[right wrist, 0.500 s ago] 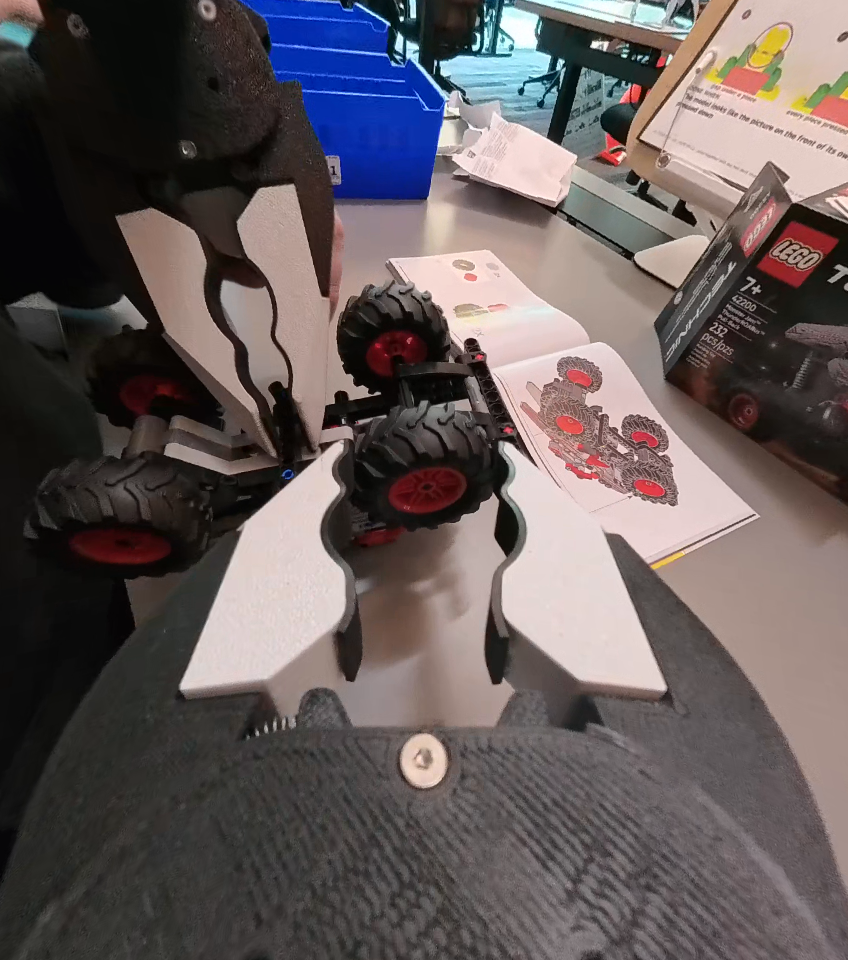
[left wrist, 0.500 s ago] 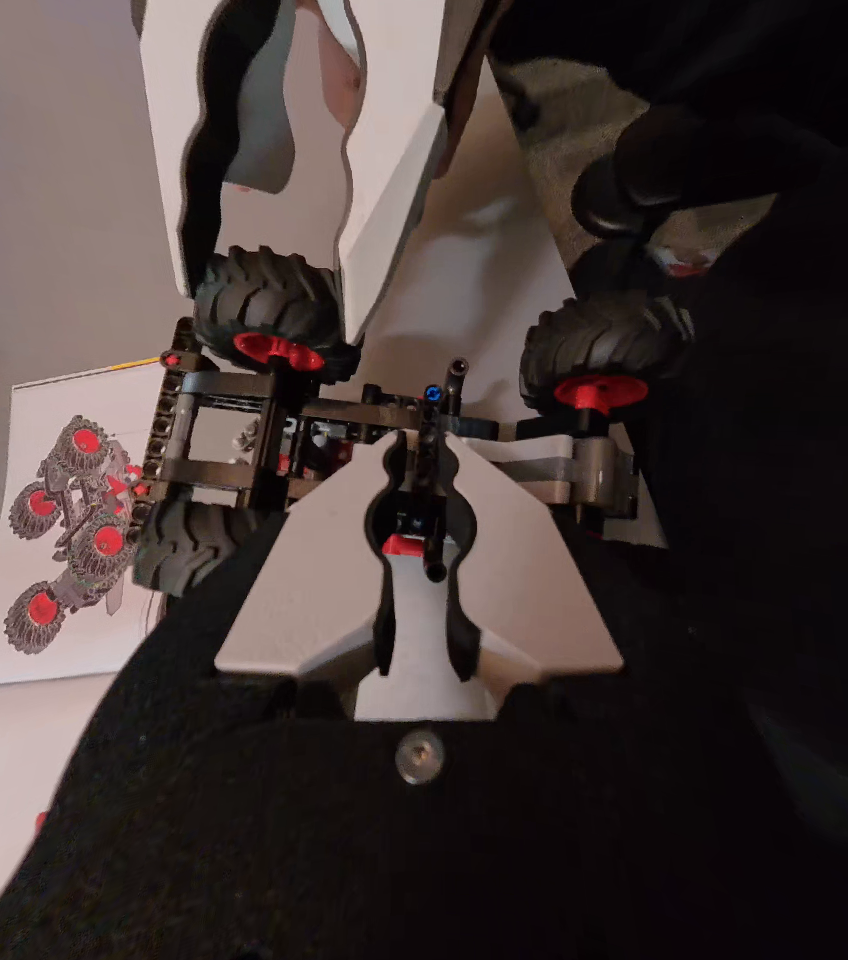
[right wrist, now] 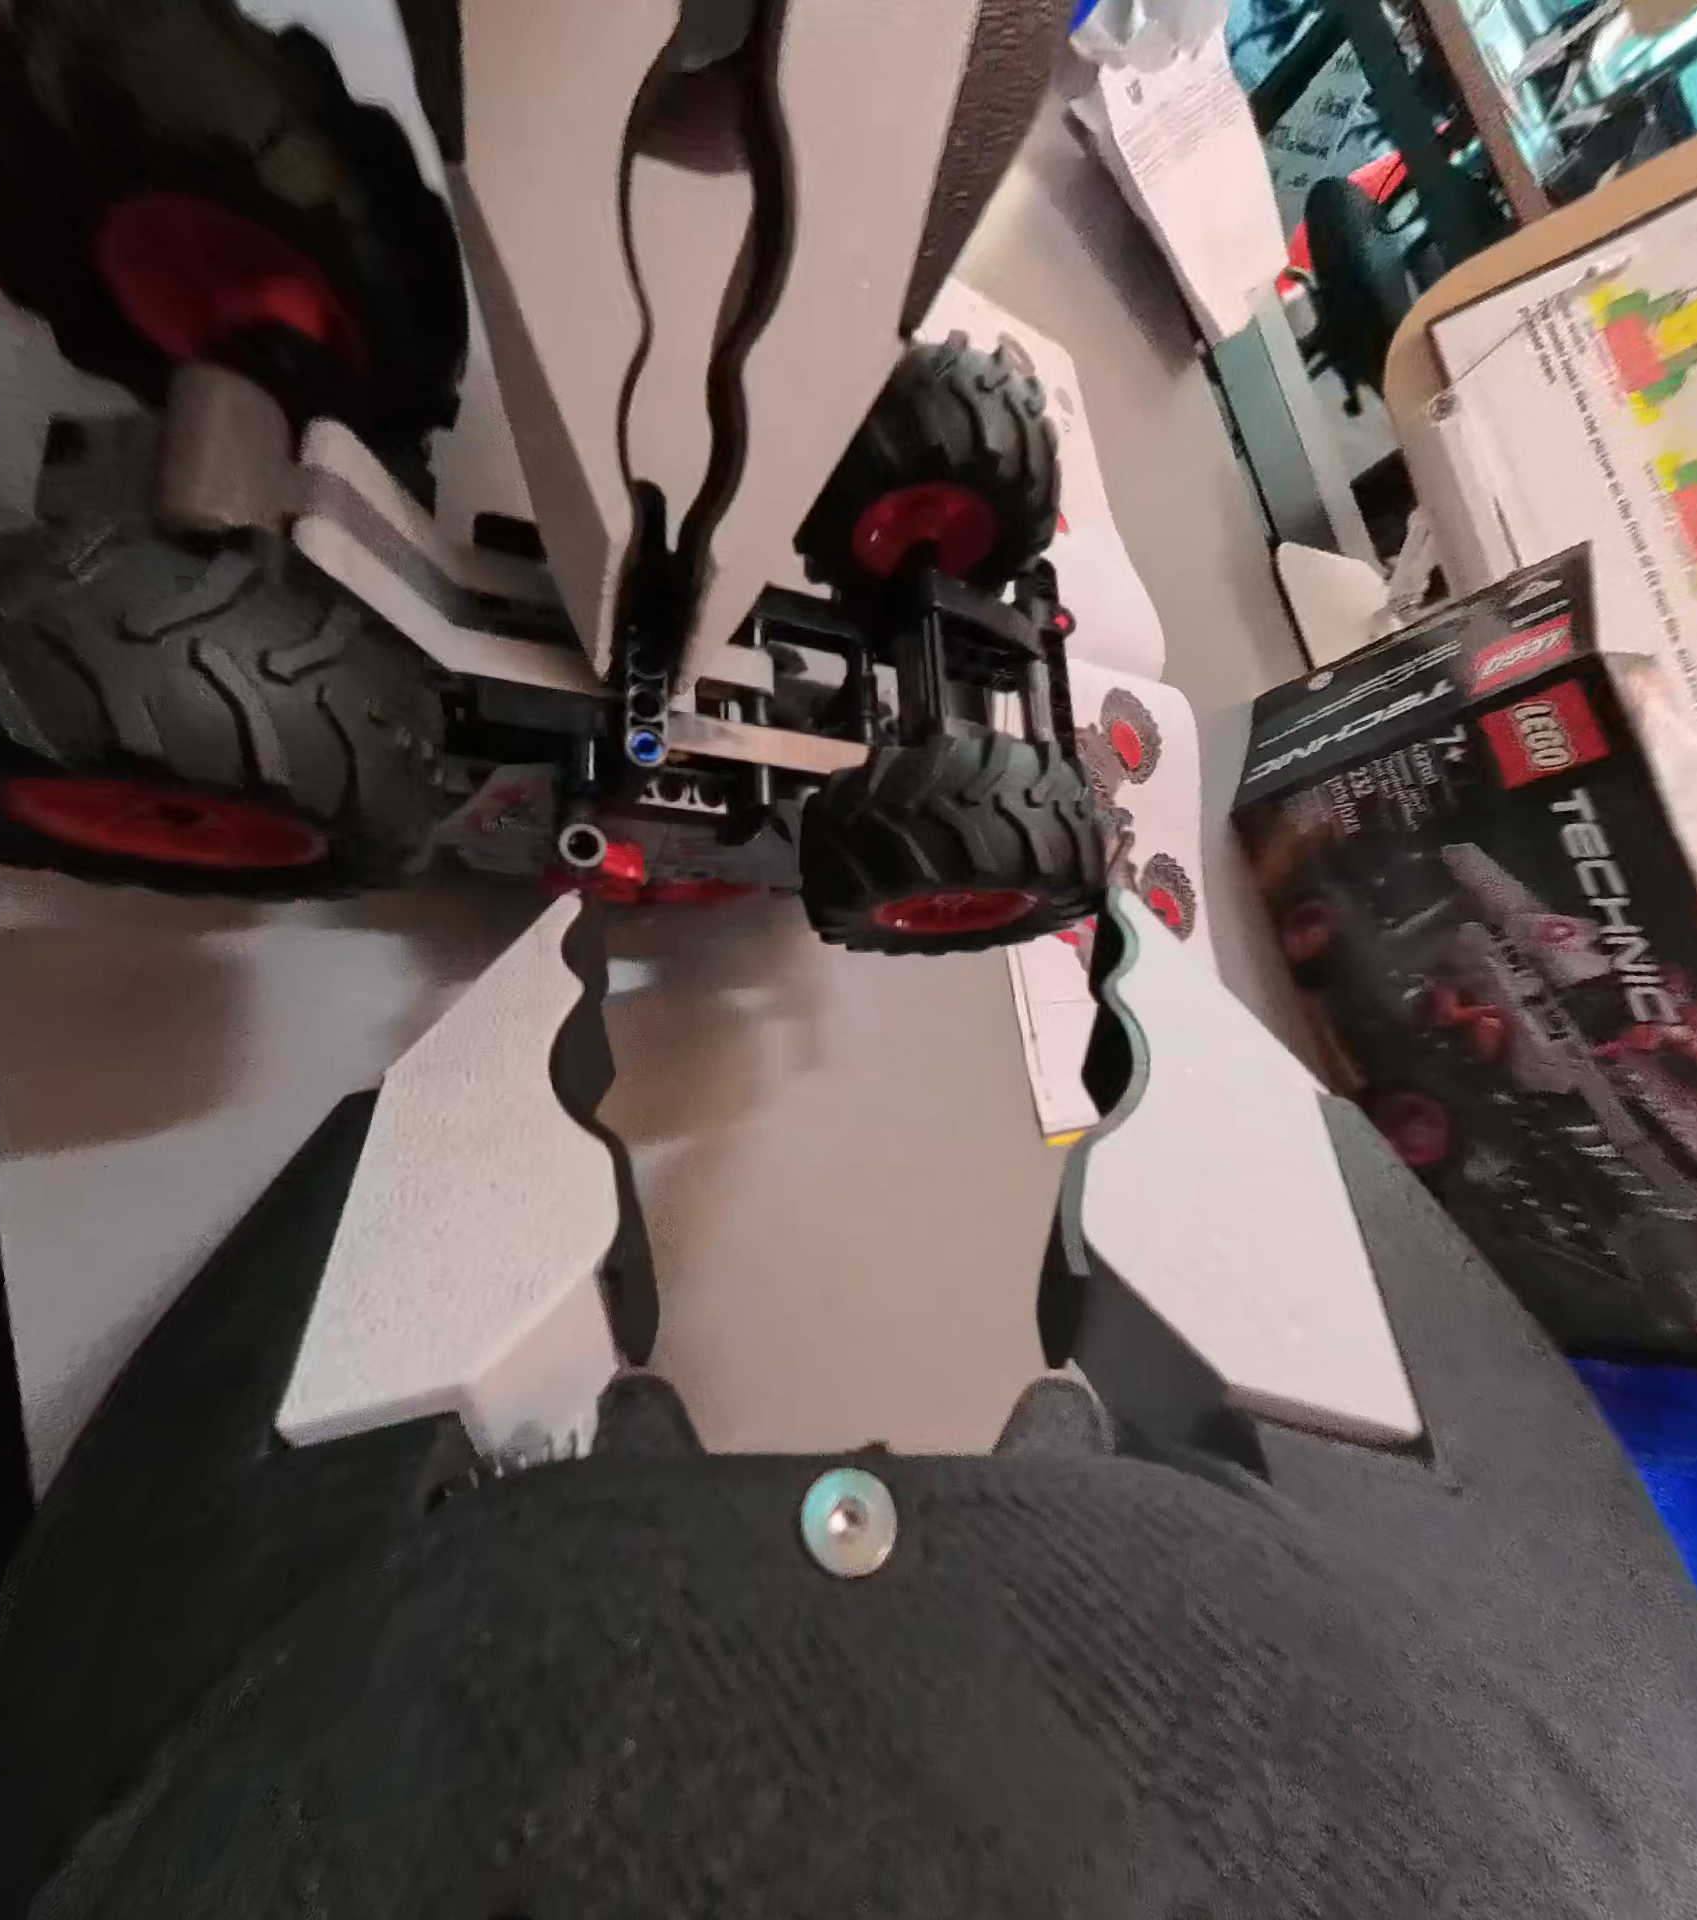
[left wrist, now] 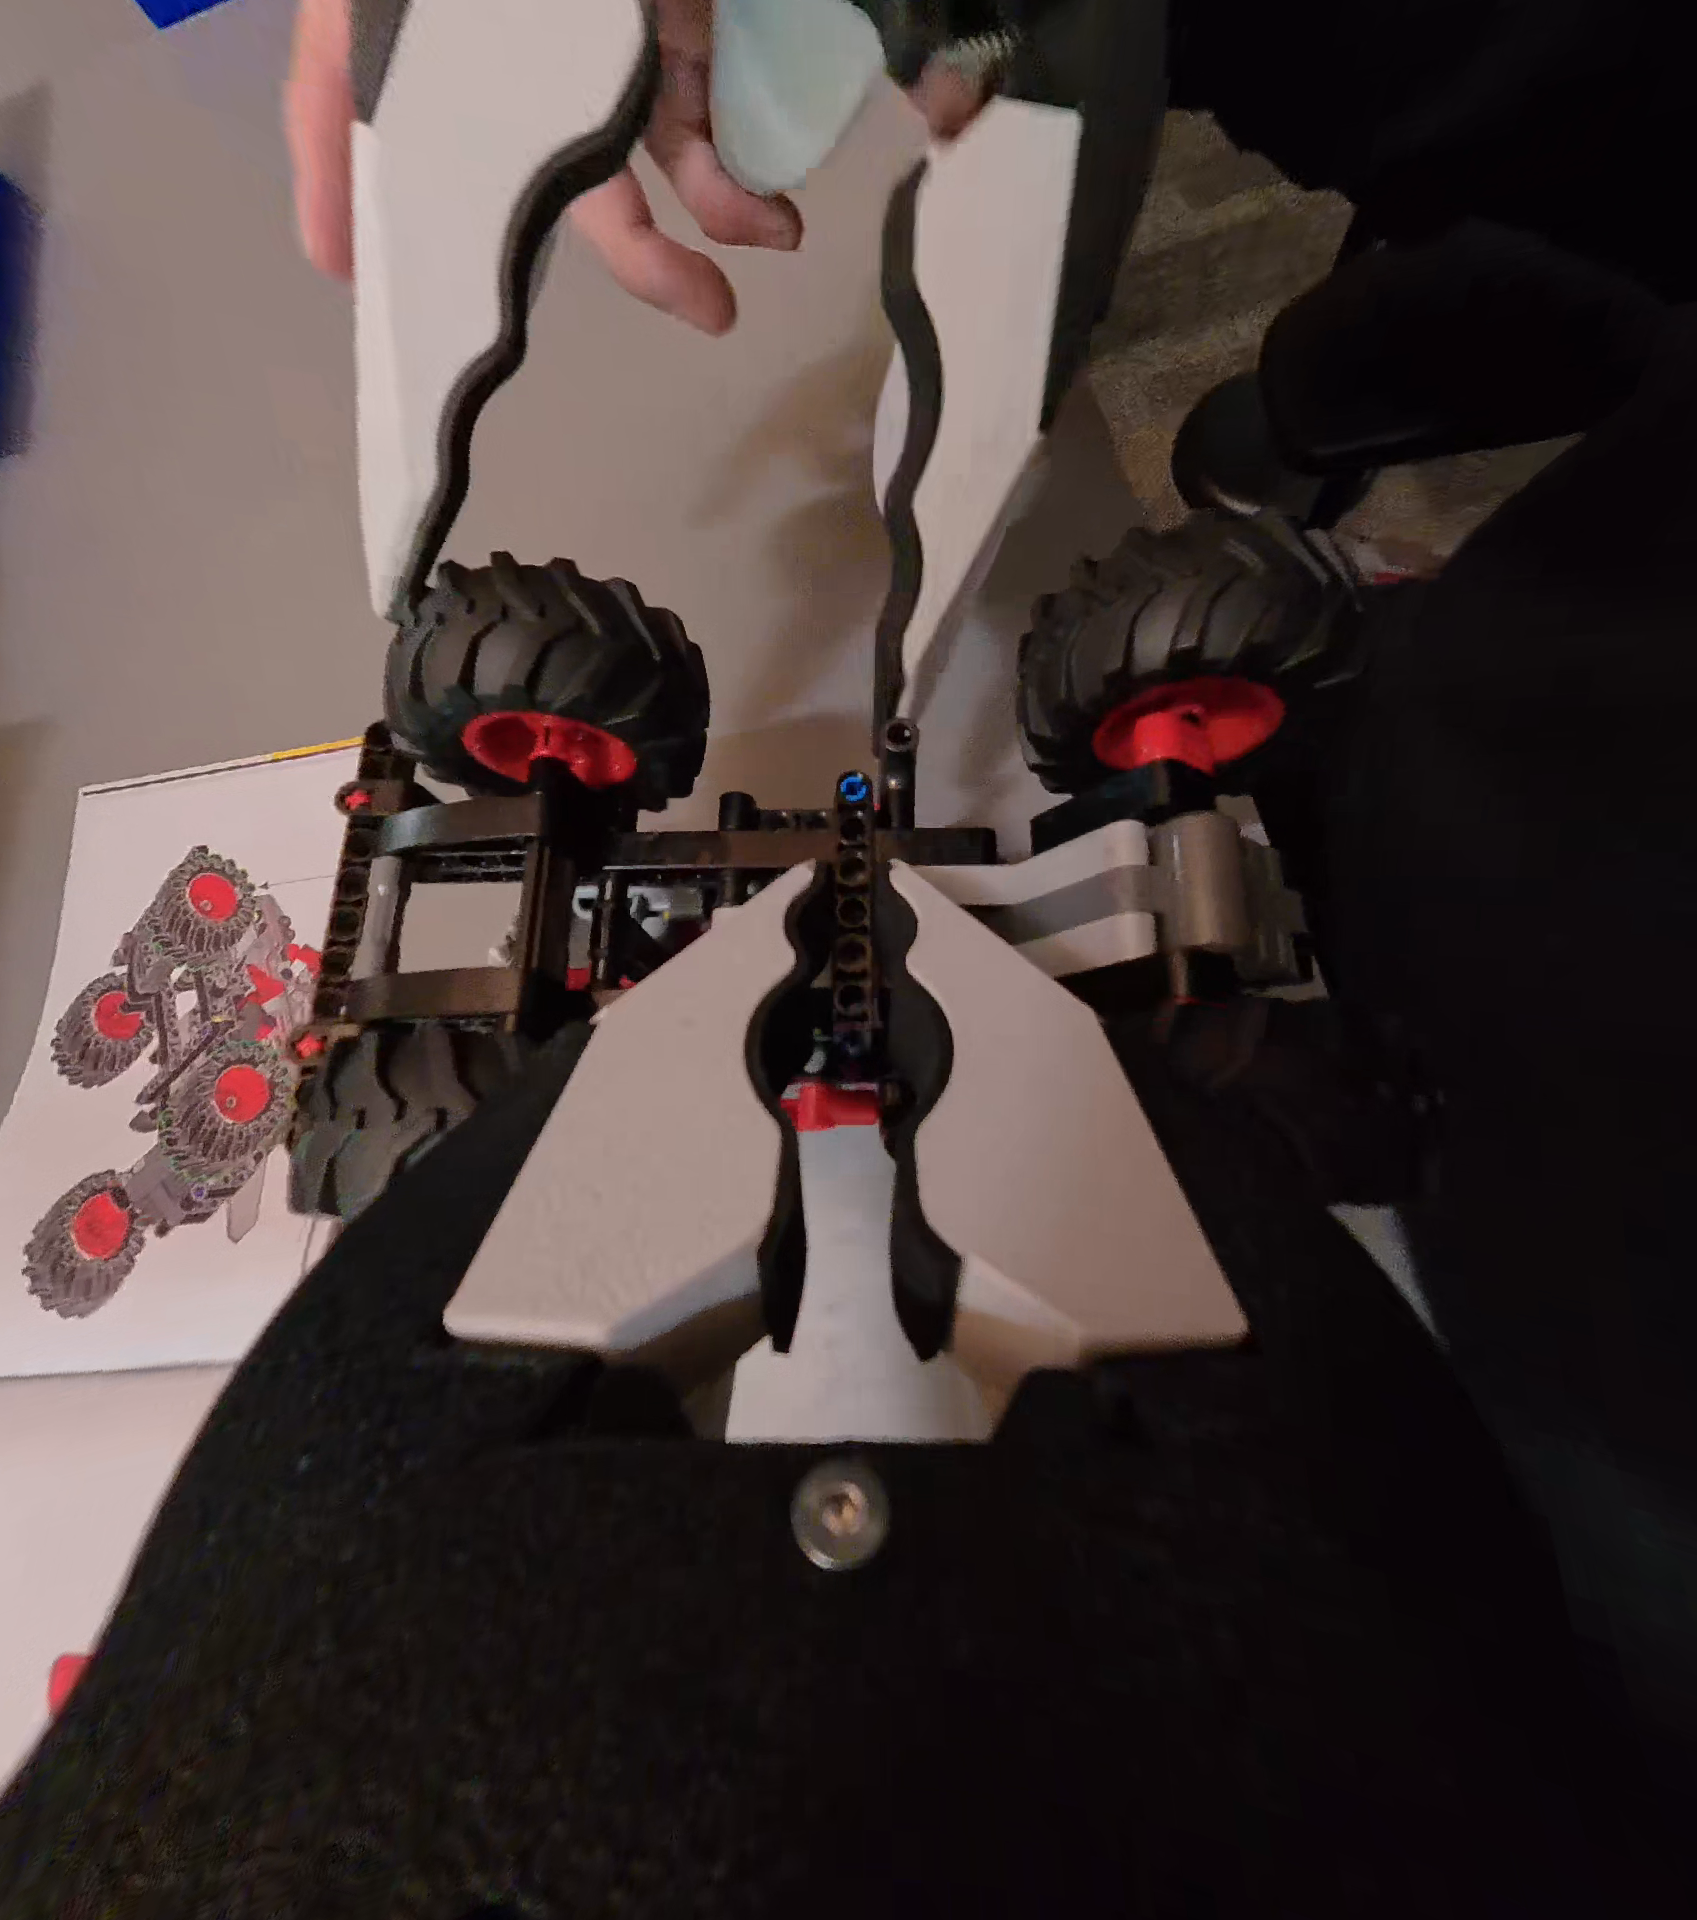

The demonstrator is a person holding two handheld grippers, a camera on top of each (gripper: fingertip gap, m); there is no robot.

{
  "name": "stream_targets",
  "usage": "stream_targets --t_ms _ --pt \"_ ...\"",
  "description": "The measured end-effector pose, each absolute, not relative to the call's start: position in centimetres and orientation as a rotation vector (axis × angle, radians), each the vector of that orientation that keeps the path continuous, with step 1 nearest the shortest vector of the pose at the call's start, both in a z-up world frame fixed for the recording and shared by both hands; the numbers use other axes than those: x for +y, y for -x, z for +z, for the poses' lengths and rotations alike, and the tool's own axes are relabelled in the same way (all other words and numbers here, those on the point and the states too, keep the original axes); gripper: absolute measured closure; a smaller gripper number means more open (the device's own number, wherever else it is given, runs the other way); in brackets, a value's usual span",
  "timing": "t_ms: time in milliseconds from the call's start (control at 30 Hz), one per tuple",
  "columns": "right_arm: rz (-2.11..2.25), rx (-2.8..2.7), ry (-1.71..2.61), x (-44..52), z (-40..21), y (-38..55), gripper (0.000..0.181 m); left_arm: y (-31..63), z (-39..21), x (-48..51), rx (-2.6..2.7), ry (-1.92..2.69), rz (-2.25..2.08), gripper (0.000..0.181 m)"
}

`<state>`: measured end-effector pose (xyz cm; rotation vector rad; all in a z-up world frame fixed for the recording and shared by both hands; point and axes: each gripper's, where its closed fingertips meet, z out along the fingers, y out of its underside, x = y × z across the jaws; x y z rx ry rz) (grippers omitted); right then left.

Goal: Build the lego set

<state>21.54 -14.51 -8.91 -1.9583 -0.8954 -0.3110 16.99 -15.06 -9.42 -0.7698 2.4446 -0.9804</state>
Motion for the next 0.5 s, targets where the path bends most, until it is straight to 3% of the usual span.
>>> stream_targets --t_ms 67,167,200,267,367,467,500 --pt "-0.392 -0.939 1.954 -15.2 -8.6 -21.8 0.096 -16.8 -9.4 -15.2 2.445 0.783 -1.002 0.176" --pt "-0.404 -0.970 1.940 -16.6 -6.8 -21.5 0.126 -16.4 -9.5 -15.8 2.447 0.772 -1.043 0.176" --pt "-0.358 -0.974 1.948 -17.1 -6.4 -21.1 0.128 -16.3 -9.5 -15.9 2.443 0.777 -1.050 0.176" --pt "-0.289 -0.983 1.988 -17.7 -6.6 -20.8 0.122 -16.4 -9.5 -16.1 2.437 0.770 -1.044 0.176" --pt "-0.286 -1.008 2.012 -17.8 -6.4 -21.0 0.129 -16.6 -9.5 -16.2 2.433 0.770 -1.075 0.176" --pt "-0.205 -1.018 2.048 -18.1 -6.4 -20.5 0.118 -16.7 -9.5 -16.1 2.418 0.779 -1.087 0.176" --pt "-0.215 -0.986 2.029 -17.7 -5.7 -20.8 0.124 -16.8 -9.4 -16.0 2.411 0.776 -1.080 0.176"
